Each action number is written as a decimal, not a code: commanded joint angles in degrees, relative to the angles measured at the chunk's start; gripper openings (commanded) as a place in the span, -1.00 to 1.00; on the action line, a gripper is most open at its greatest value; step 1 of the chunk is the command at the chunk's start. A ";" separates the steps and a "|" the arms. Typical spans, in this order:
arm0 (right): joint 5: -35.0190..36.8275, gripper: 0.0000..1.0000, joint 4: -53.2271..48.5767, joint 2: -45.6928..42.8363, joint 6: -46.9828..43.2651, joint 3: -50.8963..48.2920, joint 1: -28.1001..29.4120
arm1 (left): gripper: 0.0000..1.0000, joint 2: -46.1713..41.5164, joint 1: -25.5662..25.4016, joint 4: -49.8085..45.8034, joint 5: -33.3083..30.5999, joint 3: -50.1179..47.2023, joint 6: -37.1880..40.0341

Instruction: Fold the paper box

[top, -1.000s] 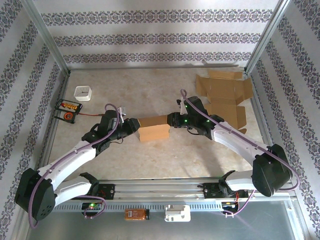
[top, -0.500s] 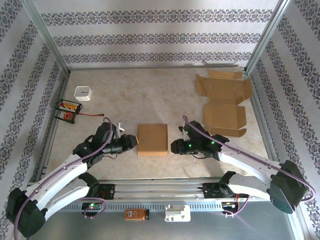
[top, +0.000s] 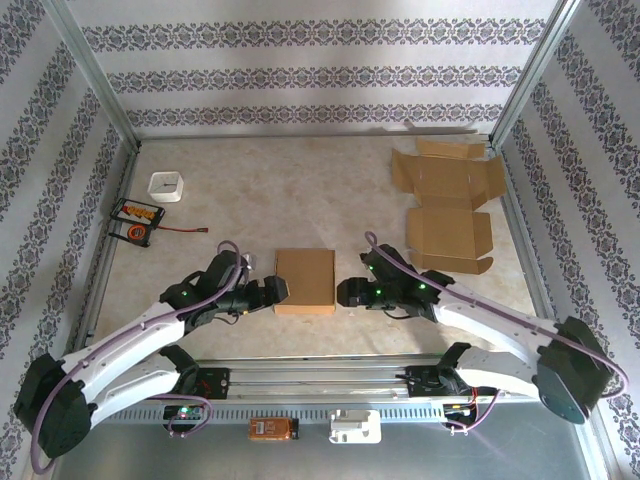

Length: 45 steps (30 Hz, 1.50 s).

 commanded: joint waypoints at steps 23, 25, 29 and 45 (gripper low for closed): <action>-4.86 0.04 29.31 26.88 10.02 8.77 1.35 | 0.04 21.82 3.08 21.23 -1.20 3.01 2.51; -4.14 0.03 29.15 30.47 8.95 12.70 0.99 | 0.00 23.99 5.66 24.41 -0.51 3.32 3.15; -4.75 0.00 28.89 38.63 8.47 22.05 -0.38 | -0.04 30.65 10.91 25.51 1.29 8.52 5.90; -6.60 0.00 14.54 77.67 5.81 82.41 -8.46 | -0.20 66.41 28.33 27.67 7.87 43.99 9.48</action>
